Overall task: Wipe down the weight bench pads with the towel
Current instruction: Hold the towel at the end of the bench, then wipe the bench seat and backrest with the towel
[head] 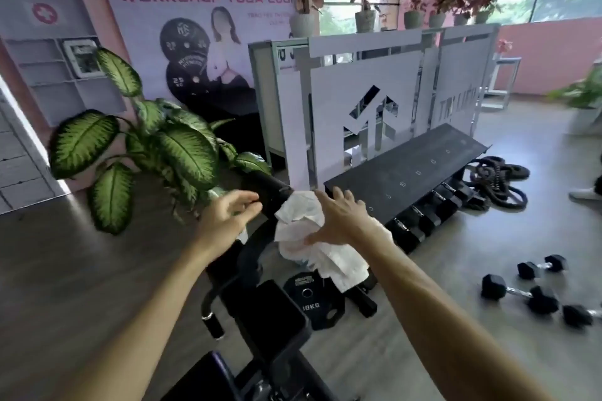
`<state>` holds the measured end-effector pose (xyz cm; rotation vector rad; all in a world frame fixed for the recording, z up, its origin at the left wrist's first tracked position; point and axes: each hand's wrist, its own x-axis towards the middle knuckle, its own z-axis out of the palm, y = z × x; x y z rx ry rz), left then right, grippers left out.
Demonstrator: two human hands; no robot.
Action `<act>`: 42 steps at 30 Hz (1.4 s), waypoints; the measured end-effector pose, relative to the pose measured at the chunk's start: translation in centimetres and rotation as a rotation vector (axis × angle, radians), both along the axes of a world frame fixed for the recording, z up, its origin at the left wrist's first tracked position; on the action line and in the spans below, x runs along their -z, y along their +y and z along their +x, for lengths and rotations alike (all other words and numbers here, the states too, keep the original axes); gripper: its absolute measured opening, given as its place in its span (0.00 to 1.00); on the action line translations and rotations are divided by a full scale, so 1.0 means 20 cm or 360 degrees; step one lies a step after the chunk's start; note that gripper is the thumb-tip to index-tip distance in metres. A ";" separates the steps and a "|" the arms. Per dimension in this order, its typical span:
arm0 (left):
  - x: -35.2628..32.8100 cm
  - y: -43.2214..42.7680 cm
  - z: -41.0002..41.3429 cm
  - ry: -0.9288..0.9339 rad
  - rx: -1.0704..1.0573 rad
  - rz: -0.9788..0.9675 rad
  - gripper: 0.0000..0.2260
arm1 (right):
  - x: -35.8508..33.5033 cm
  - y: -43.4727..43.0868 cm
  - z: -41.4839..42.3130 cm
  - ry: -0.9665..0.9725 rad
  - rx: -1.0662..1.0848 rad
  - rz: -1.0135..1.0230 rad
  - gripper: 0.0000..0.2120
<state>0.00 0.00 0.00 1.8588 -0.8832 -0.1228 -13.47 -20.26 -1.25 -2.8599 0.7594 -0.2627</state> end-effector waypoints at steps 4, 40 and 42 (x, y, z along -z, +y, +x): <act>0.27 -0.30 0.01 0.0036 -0.0043 0.0322 0.16 | 0.18 -0.14 0.11 0.0250 0.0155 -0.0004 0.70; 0.35 1.85 -0.06 0.0148 -0.0695 0.0474 0.12 | 0.14 1.73 0.55 0.0125 -0.1183 0.0485 0.19; 0.48 2.19 -0.10 0.0236 -0.0822 0.0482 0.12 | 0.26 2.08 0.61 0.0246 -0.1284 0.0538 0.24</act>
